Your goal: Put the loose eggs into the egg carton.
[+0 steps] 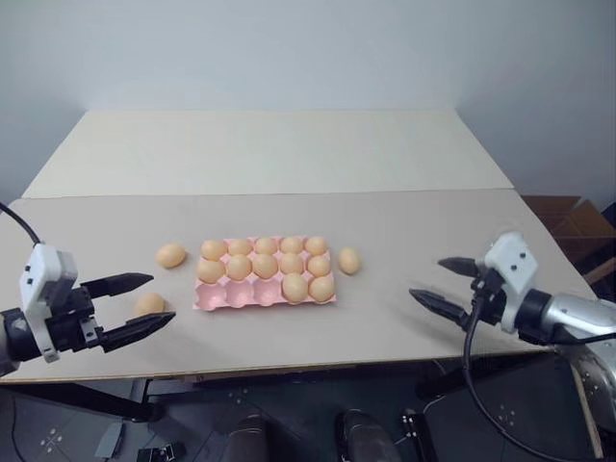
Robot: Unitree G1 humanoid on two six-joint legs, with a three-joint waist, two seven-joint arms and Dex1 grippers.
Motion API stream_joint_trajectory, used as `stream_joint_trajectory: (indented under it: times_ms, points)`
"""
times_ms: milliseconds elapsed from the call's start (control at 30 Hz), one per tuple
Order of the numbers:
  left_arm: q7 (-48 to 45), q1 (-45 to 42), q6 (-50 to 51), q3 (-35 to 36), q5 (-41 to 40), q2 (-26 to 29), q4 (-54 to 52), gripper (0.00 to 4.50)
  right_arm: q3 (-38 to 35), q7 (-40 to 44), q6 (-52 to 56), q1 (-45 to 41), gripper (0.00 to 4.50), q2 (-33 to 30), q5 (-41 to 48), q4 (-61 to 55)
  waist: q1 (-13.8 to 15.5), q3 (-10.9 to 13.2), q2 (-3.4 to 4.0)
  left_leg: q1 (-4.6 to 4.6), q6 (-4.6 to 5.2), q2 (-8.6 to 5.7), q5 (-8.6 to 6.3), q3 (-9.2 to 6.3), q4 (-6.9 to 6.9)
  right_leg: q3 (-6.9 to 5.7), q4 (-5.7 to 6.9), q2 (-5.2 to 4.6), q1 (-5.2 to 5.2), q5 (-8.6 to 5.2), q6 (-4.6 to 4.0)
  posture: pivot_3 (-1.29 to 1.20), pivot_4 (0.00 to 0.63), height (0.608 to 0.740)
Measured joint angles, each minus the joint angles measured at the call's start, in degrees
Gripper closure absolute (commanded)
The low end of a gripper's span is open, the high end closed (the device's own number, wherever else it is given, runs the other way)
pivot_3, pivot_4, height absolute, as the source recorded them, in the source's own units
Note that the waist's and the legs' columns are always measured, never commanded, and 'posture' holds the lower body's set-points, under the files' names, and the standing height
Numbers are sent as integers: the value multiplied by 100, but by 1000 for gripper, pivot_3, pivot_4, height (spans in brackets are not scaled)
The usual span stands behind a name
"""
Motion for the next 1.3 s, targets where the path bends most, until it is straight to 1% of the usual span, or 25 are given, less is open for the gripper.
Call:
stream_joint_trajectory:
  times_ms: [133, 200, 300, 400, 533, 667, 733, 833, 933, 967, 1033, 1133, 1200, 1300]
  points:
    - [4, 5, -47, 0, 0, -9, 0, 0, 92, -101, -111, -135, 51, 1, -13, 102, 7, 0, 0, 4, 0, 0, 1, 4, 1, 2, 0, -2, 2, 2, -2, 0, 150, 740]
    - [9, 3, -53, 2, -3, -13, 0, 0, 270, -144, -183, -340, 51, 2, -78, 190, 9, 0, 0, 1, -1, 0, 0, 6, 1, 2, 0, -2, -1, 2, -3, 0, 150, 740]
    - [28, -45, -55, -27, -19, -20, -22, 0, 958, -244, -400, -961, 51, 138, -384, 600, -16, 0, -1, 0, 0, 2, 0, 7, 1, 2, -1, 0, -4, 3, -5, 0, 150, 740]
    - [81, -109, -55, -84, -21, -31, -43, 0, 1718, -240, -736, -1550, 51, 440, -749, 1338, -2, 0, -1, -3, 0, 1, 0, 5, 1, 2, -1, 4, -4, 26, -42, 0, 150, 740]
    - [113, -140, -52, -74, -25, -37, -64, 0, 2368, -14, -1295, -2197, 51, 739, -1131, 2481, 10, 1, 0, -13, 0, -2, 0, 5, 0, -1, -5, 2, -7, 39, -14, 0, 150, 740]
    - [114, -6, -50, -33, -26, -45, -97, 0, 2686, 268, -1782, -2737, 51, 945, -1351, 3304, 10, 1, 0, -20, 1, -1, -1, 4, 0, -4, -8, 2, -12, 42, -9, 0, 150, 740]
    - [118, 65, -49, 5, -26, -58, -118, 0, 2785, 378, -1959, -2874, 51, 1020, -1450, 3611, 14, 1, 1, -20, 1, 0, -2, 2, -1, -8, -7, 1, -11, 41, -10, 0, 150, 740]
    - [151, 129, -49, 71, -27, -88, -205, 0, 2974, 471, -2169, -3157, 51, 1294, -1602, 4168, 2, 2, 1, -15, 1, 0, -1, 2, -1, -7, -2, 2, -10, 42, -11, 0, 150, 740]
    - [187, 182, -51, 107, -25, -101, -278, 0, 3080, 482, -2279, -3392, 640, 1536, -1790, 4742, -3, 2, 2, -10, 0, 0, 0, 3, -1, -6, 3, 2, -7, 42, -13, 0, 150, 740]
    - [195, 190, -51, 109, -25, -104, -278, 0, 3084, 467, -2313, -3455, 943, 1601, -1847, 4898, -4, 2, 2, -11, 0, 0, 0, 3, -1, -6, 4, 2, -8, 42, -13, 0, 150, 740]
    - [211, 199, -54, 114, -24, -111, -280, 0, 3083, 446, -2366, -3509, 1746, 1668, -1920, 5019, -2, 2, 2, -11, -1, 1, 0, 2, -1, -7, 4, 3, -8, 42, -13, 0, 150, 740]
    - [234, 202, -54, 118, -24, -113, -286, 0, 3066, 403, -2370, -3501, 2711, 1727, -1925, 4928, 3, 2, 3, -17, -1, 1, 0, 0, -1, -8, 4, 2, -11, 42, -12, 0, 150, 740]
    - [246, 199, -54, 127, -24, -113, -294, 0, 2972, 361, -2309, -3403, 2711, 1711, -1904, 4537, 4, 3, 3, -19, -1, 0, 0, 1, -1, -8, 3, 0, -14, 42, -12, 0, 150, 740]
    - [255, 219, -57, 154, -24, -113, -299, 0, 2771, 341, -2054, -3106, 2711, 1528, -1762, 3507, 17, 3, 4, -20, -1, 1, -1, 0, -3, -11, 3, -2, -14, 41, -11, 0, 150, 740]
